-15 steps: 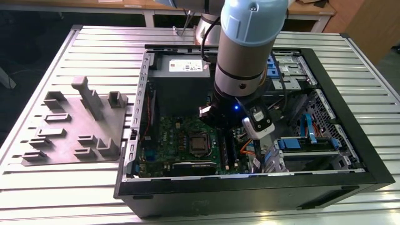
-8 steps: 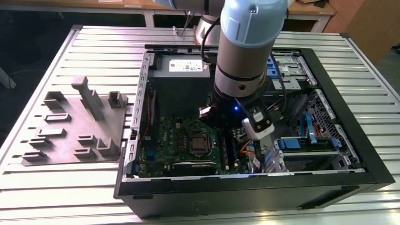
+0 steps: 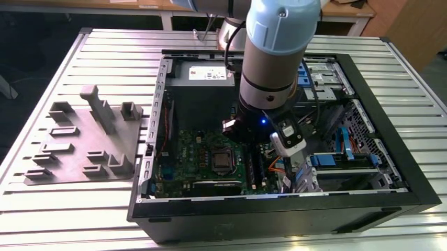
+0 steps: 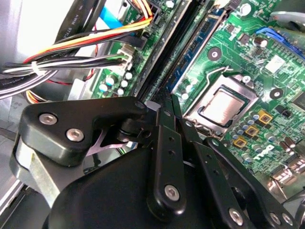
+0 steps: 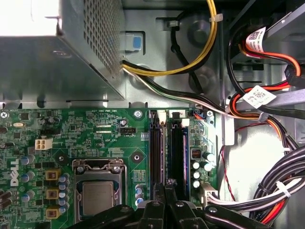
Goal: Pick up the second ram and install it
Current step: 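Insert the second ram into the second slot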
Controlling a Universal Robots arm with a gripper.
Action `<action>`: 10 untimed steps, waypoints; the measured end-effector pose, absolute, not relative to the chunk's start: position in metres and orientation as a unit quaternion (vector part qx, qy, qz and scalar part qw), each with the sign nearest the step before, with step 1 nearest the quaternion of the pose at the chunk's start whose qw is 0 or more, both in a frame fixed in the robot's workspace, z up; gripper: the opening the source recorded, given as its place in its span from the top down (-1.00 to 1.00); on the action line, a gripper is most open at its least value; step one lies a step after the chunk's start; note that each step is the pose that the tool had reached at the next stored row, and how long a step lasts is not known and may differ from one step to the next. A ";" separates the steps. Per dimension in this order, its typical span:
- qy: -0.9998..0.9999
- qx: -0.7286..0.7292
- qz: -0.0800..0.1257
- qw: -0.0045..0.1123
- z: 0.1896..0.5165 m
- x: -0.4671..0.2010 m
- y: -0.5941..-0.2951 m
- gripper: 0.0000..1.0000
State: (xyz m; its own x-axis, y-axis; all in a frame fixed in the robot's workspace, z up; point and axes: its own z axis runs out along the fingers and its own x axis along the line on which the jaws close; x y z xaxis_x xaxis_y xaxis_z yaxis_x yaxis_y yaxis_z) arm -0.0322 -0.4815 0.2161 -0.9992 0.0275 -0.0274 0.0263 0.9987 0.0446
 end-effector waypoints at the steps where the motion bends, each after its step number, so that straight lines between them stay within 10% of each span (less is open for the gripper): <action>1: 1.000 0.013 0.022 0.014 0.215 -0.032 -0.482 0.77; 10: 1.000 0.013 0.022 0.014 0.214 -0.032 -0.482 0.77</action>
